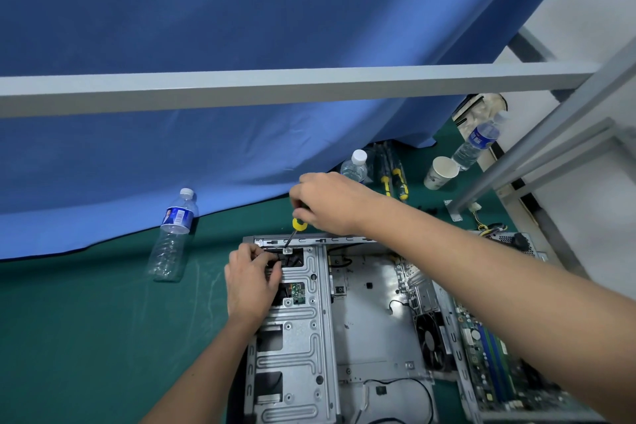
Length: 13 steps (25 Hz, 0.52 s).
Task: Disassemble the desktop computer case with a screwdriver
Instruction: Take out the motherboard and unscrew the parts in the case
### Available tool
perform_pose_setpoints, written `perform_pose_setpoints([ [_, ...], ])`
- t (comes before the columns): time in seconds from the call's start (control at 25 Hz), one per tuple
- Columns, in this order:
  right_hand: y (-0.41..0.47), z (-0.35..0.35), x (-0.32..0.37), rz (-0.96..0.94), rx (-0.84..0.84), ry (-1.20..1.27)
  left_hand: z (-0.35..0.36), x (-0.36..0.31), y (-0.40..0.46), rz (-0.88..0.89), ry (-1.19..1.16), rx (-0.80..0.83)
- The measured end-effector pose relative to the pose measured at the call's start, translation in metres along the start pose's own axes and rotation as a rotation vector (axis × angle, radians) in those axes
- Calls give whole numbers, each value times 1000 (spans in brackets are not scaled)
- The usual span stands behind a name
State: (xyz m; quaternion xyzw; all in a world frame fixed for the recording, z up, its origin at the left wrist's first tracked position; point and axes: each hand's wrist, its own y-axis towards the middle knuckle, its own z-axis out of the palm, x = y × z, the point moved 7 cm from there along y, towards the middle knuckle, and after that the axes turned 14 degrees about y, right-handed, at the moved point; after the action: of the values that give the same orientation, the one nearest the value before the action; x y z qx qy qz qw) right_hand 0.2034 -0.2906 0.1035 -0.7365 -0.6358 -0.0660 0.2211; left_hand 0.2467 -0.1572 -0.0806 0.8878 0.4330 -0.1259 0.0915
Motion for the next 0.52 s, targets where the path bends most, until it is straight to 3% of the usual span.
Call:
perform_pose_setpoints([
  [0.28,-7,9,-11,55,1,38,2,-5,8,-85,4,56],
  [0.52,-1,11,-14,63,39,63,5,-2,6,-52,13,6],
])
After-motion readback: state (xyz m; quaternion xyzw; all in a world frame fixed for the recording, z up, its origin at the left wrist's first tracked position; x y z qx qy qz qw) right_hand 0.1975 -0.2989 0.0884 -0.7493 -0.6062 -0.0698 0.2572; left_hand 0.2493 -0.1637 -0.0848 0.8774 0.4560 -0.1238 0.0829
